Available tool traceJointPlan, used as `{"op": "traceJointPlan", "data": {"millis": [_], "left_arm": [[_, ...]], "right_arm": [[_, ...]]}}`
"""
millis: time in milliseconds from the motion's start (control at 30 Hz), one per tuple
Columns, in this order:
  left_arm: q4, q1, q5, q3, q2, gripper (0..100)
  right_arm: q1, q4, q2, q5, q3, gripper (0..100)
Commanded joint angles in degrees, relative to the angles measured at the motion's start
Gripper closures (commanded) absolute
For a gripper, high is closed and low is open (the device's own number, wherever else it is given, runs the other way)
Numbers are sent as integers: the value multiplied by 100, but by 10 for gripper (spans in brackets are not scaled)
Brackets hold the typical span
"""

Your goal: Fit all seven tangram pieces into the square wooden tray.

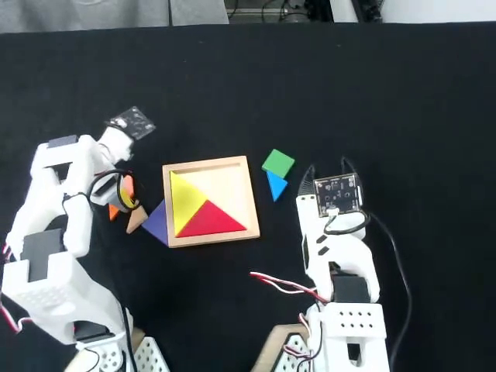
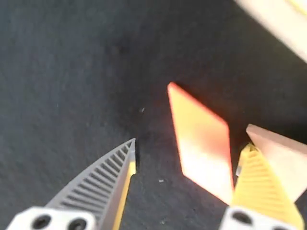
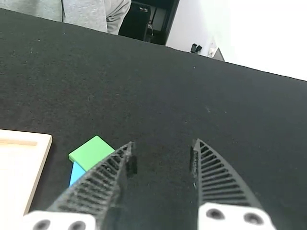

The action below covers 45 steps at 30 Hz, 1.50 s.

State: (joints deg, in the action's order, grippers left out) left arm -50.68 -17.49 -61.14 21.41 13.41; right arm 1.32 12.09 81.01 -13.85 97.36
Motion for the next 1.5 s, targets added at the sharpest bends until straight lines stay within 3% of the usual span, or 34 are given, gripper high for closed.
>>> {"op": "traceJointPlan", "data": {"millis": [0, 367, 567, 800, 1133, 1467], "left_arm": [[44, 303, -501, -233, -18, 668], [-176, 251, -809, -479, 369, 668], [-1442, 189, -712, -1727, 1134, 668], [-1591, 180, -668, -2053, 1451, 669], [-1609, 277, -677, -2053, 1451, 826], [-3200, 233, -668, -3116, 756, 830]], "right_arm": [[-26, 18, 4, -62, -22, 801], [-53, 0, 4, -62, -22, 801], [-44, 0, 13, -62, -22, 801], [-35, -9, 13, -62, -22, 801], [-44, -9, 13, -62, -22, 801], [-53, -9, 13, -62, -22, 801]]}}
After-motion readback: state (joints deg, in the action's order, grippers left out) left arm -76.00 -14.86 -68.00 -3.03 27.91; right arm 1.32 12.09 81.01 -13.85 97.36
